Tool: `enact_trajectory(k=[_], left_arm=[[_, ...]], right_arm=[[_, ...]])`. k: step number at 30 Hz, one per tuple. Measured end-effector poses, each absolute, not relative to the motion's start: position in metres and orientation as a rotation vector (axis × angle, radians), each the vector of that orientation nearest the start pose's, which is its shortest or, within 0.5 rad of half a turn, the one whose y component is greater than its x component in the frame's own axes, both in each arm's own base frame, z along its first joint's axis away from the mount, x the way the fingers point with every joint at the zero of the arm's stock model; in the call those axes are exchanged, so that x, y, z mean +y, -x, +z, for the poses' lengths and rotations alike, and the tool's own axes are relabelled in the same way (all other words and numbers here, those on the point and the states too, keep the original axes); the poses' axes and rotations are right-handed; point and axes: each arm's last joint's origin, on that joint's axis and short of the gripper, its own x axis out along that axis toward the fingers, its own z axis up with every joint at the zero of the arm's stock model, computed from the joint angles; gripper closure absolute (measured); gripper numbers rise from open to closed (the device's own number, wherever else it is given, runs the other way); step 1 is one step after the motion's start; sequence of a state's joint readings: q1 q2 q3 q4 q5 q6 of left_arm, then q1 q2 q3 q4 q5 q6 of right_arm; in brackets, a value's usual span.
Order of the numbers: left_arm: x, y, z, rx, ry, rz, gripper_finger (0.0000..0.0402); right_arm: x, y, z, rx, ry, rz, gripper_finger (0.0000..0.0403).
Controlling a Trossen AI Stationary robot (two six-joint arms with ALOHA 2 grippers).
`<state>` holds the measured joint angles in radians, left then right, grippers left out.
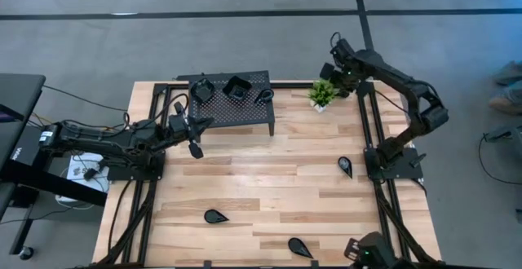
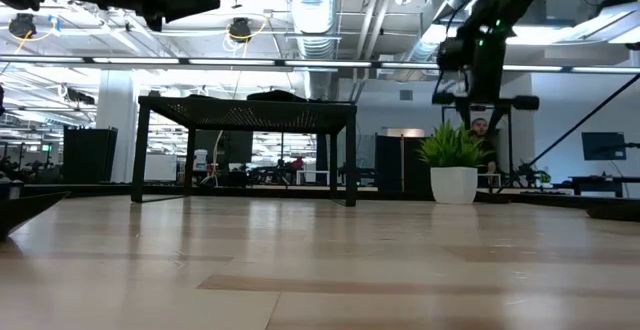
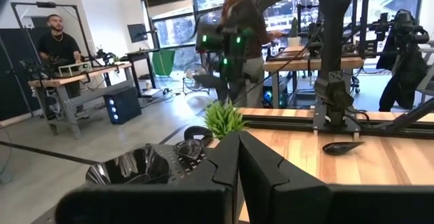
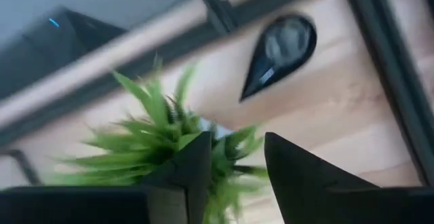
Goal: Pick & Place Mini shaped plates
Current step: Stack the black drop shaped plate on the top of the black drop shaped plate on the shelf
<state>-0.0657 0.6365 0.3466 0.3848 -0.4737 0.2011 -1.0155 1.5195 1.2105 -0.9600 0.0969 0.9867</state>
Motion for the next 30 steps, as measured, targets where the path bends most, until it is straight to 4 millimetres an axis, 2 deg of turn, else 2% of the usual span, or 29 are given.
enact_trajectory(k=[3,7,14,17,22,30], left_arm=[[0.003,-0.153,0.256,-0.048,-0.173,0.415,0.0389],[0.003,-0.153,0.256,-0.046,-0.174,0.415,0.0389],[0.003,-0.153,0.255,-0.03,-0.178,0.413,0.0389],[0.003,-0.153,0.254,-0.021,-0.181,0.413,0.0389],[0.003,-0.154,0.251,0.01,-0.189,0.409,0.0389],[0.003,-0.154,0.251,0.005,-0.163,0.409,0.0389]], right_arm=[[-0.246,-0.142,0.269,0.537,-1.351,-1.577,0.0257],[-0.25,-0.141,0.264,0.509,-1.402,-1.617,0.0239],[-0.267,-0.155,0.226,0.527,-1.519,-1.713,0.0209],[-0.275,-0.152,0.213,0.563,-1.54,-1.743,0.0204],[-0.28,-0.143,0.2,0.648,-1.559,-1.809,0.0205],[-0.295,-0.15,0.172,0.64,-1.553,-1.828,0.0213]])
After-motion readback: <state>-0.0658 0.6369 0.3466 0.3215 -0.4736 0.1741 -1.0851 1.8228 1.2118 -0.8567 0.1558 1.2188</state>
